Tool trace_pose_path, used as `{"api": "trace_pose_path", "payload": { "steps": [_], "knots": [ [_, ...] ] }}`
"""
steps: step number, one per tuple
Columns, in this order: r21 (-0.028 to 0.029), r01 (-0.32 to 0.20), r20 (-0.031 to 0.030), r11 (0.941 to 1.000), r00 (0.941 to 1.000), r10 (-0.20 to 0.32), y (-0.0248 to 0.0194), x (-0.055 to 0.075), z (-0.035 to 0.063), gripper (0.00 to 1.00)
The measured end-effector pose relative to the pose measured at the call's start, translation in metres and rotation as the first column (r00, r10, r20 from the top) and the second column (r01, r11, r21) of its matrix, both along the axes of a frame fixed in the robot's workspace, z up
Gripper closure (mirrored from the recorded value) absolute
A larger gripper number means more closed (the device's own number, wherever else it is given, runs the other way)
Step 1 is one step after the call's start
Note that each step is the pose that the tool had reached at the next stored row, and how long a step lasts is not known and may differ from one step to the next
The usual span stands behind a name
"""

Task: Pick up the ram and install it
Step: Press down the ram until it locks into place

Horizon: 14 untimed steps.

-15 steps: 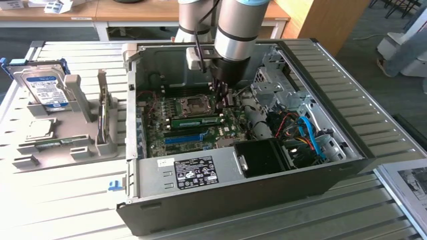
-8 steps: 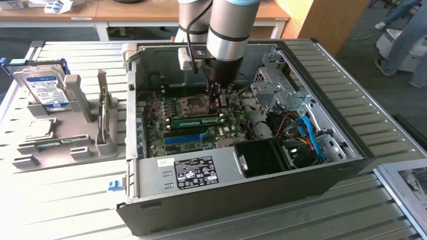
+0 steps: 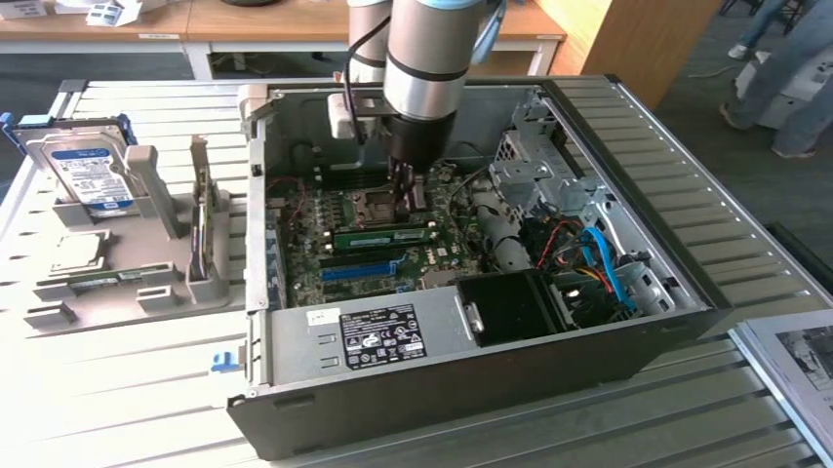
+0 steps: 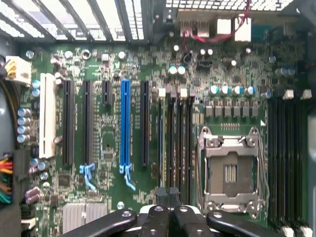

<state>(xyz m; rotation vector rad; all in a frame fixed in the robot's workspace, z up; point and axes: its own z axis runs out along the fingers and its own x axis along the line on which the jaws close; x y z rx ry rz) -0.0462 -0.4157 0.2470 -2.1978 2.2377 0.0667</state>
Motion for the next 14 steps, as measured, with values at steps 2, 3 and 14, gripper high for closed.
{"api": "trace_pose_path", "payload": {
  "steps": [2,3,14],
  "knots": [
    [0.0,0.0,0.0018,1.0,1.0,0.0,0.0,-0.004,0.0,0.9],
    [0.0,0.0,0.0028,1.0,1.0,0.0,0.0,-0.006,0.0,0.9],
    [0.0,0.0,0.017,1.0,0.9999,0.0,0.0,-0.022,0.0,0.9]
  ]
}}
